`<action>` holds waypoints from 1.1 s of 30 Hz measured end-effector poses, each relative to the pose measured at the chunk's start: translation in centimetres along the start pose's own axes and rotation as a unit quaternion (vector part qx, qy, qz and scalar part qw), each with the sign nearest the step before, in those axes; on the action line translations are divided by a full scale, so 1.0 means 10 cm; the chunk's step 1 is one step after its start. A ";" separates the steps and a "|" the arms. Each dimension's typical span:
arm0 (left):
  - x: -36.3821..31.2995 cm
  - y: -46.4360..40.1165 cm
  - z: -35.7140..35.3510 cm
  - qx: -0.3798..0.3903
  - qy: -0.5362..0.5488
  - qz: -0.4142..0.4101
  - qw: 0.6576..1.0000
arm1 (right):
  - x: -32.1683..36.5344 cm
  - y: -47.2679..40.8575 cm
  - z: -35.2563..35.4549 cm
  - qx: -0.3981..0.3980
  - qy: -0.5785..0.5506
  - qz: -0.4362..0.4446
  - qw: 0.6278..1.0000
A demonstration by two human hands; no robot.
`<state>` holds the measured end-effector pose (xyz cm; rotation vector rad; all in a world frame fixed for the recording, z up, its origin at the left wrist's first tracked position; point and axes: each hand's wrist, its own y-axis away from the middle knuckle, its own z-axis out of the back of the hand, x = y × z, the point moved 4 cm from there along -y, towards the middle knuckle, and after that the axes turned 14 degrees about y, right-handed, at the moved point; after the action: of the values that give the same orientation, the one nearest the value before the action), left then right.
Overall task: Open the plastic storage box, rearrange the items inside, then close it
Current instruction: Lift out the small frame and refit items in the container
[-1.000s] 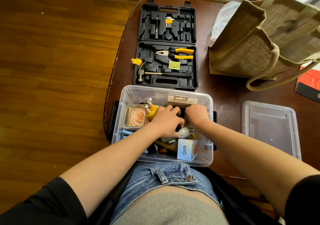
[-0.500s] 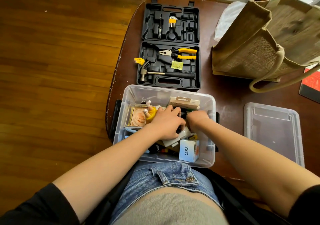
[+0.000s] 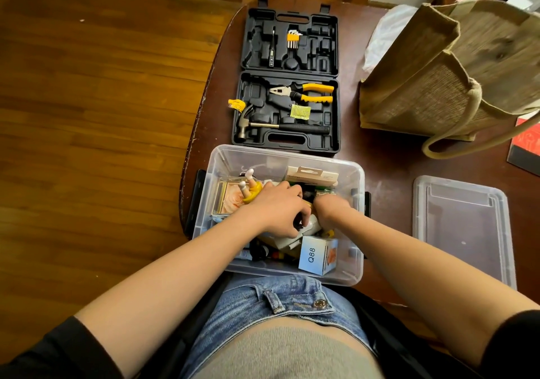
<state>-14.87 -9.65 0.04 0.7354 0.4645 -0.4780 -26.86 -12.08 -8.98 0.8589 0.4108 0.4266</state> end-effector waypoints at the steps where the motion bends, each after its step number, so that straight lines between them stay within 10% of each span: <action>1: 0.01 -0.01 0.00 0.005 -0.002 -0.001 1.000 | -0.01 0.01 0.00 -0.007 -0.002 -0.002 1.000; 24: 0.22 0.07 -0.07 -0.054 0.072 -0.028 0.996 | -0.04 0.14 0.13 -0.126 0.022 -0.075 0.989; 33: 0.36 0.34 0.12 -0.117 0.300 -0.004 0.947 | -0.15 0.40 0.41 -0.213 -0.159 -0.011 0.964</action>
<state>-9.86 -9.22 0.57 0.6397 1.0766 -0.1900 -26.77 -13.13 -3.18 0.4893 0.0255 0.3325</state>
